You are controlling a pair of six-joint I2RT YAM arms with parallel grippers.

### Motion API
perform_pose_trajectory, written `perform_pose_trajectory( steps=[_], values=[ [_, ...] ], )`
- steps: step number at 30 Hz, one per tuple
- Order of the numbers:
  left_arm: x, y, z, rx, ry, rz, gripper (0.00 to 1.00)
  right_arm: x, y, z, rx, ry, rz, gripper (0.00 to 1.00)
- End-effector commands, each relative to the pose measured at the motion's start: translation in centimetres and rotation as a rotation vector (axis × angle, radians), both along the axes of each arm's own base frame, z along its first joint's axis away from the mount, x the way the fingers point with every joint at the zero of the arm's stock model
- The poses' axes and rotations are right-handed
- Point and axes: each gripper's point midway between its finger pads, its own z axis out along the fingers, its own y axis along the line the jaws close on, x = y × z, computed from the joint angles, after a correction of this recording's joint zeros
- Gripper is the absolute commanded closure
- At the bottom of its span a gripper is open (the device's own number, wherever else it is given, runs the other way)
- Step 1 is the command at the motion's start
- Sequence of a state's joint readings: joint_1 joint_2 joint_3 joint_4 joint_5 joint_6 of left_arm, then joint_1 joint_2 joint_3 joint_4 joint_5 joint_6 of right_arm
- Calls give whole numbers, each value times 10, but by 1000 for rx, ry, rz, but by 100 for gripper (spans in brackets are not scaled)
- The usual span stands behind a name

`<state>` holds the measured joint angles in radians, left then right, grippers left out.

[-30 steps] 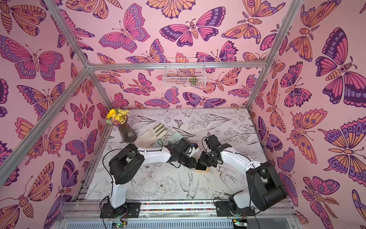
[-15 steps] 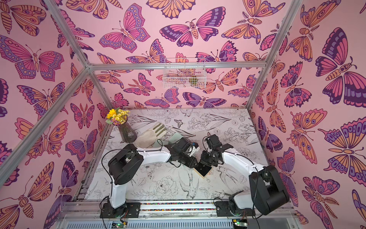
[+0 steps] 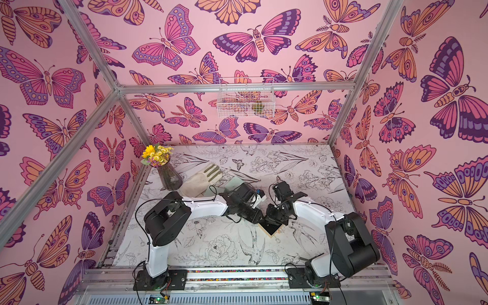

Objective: Place the earrings into the drawer-style jewelry box
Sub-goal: Insert the earring into the inner lining.

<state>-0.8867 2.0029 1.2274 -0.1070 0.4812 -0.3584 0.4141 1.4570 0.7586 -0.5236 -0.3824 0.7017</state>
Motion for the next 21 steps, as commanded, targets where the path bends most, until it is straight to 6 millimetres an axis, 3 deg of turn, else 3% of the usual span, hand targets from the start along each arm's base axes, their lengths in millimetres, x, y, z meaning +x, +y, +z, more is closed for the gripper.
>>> perform_pose_trajectory(
  steps=[1,13,17,21],
  values=[
    [-2,2,9,-7,-12,-10,68,-11,-7,-9,-40,45,19,100],
    [-2,1,9,-6,-11,-9,68,-21,-18,-19,-102,84,27,100],
    [-2,1,11,-10,-14,-10,68,-16,-16,-8,-85,45,26,100],
    [1,-3,26,-39,-37,-13,68,-7,-12,11,-55,-27,23,100]
  ],
)
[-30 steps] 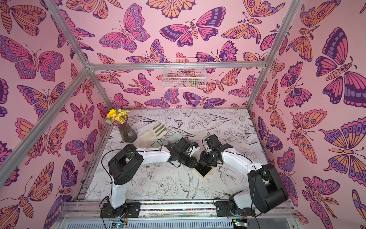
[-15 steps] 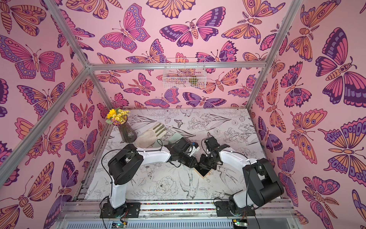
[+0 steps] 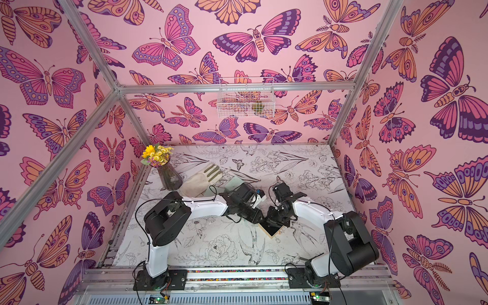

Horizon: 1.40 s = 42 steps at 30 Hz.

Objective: Place the earrings into the drawer-style jewelry box
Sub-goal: Insert the earring into the inner lining, then close the drawer of the jewelry box.

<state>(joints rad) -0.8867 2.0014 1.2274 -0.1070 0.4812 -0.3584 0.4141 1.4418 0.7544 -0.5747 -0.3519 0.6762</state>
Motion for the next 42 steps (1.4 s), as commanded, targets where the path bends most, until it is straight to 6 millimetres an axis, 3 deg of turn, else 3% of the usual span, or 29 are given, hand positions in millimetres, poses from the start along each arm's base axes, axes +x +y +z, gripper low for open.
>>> perform_pose_trajectory(
  steps=[1,7,11,14,18,23,28,34,42],
  values=[
    [2,-5,31,-48,-45,-14,68,3,-3,18,-5,-58,6,100],
    [21,-7,73,-112,-124,11,64,-2,-25,39,-89,-123,-31,92],
    [52,14,89,-123,-162,91,45,-25,-61,42,-241,-97,-104,78],
    [80,37,87,-94,-185,159,29,-39,-78,43,-297,-88,-150,59],
    [105,60,70,-45,-165,209,20,-40,-72,37,-258,-76,-178,48],
    [105,64,47,-1,-108,192,19,-28,-49,24,-160,-50,-183,49],
    [95,71,35,20,-73,193,24,-24,-46,13,-168,-22,-169,51],
    [86,77,22,54,-34,198,25,-24,-45,2,-189,15,-137,61],
    [70,82,17,67,4,204,24,-13,-44,3,-218,-16,-54,78]
  ],
)
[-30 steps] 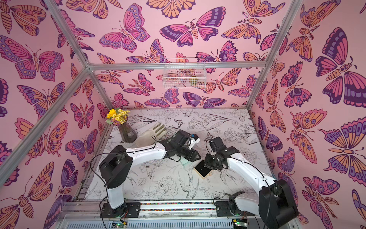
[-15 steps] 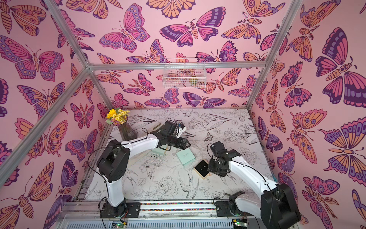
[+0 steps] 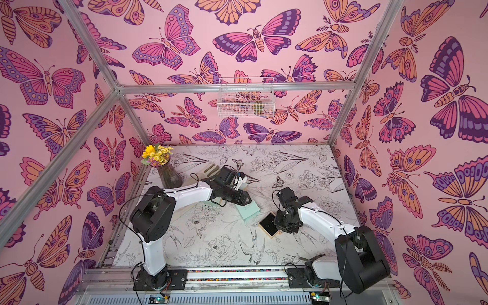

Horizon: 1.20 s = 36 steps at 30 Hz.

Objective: Place the earrings into the drawer-style jewelry box
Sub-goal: Close the drawer of the jewelry box.

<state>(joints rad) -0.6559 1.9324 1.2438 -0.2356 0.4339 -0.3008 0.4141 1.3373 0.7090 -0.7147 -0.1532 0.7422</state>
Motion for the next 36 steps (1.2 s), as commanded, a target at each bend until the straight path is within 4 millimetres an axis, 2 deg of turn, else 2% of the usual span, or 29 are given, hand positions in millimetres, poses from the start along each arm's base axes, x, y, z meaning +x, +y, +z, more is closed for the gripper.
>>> perform_pose_trajectory(
  steps=[1,7,14,21,29,36],
  values=[
    [-17,3,-1,3,45,-8,25,9,1,7,-16,-24,59,80],
    [-26,5,-1,15,54,5,26,9,9,7,16,-16,109,84],
    [-26,9,-3,29,48,16,27,9,28,6,77,-9,101,84],
    [-25,8,-4,28,44,-2,27,22,22,6,22,-27,69,90],
    [-28,11,-8,55,41,-23,35,33,23,9,-4,-29,89,93],
    [-26,15,-8,84,27,-15,36,28,19,9,-65,9,132,95]
  ],
)
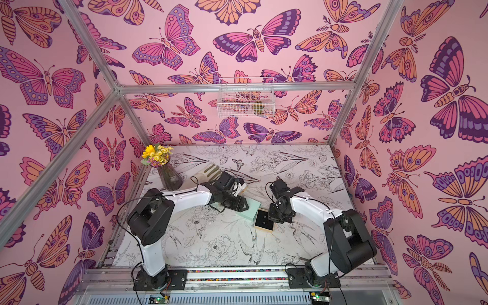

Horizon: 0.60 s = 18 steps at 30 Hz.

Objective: Place the earrings into the drawer-style jewelry box
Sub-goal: Close the drawer of the jewelry box.

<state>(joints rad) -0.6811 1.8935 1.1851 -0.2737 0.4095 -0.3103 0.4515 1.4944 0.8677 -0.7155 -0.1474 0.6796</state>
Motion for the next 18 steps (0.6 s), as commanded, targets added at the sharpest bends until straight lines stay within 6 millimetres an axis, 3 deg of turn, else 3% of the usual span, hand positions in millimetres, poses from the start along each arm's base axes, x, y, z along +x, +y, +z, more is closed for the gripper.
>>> perform_pose_trajectory(
  steps=[1,18],
  values=[
    [-2,6,2,35,-15,-8,36,-7,-8,3,-78,27,41,95],
    [-5,2,-3,55,-26,-43,36,10,-3,-4,-183,66,113,96]
  ],
)
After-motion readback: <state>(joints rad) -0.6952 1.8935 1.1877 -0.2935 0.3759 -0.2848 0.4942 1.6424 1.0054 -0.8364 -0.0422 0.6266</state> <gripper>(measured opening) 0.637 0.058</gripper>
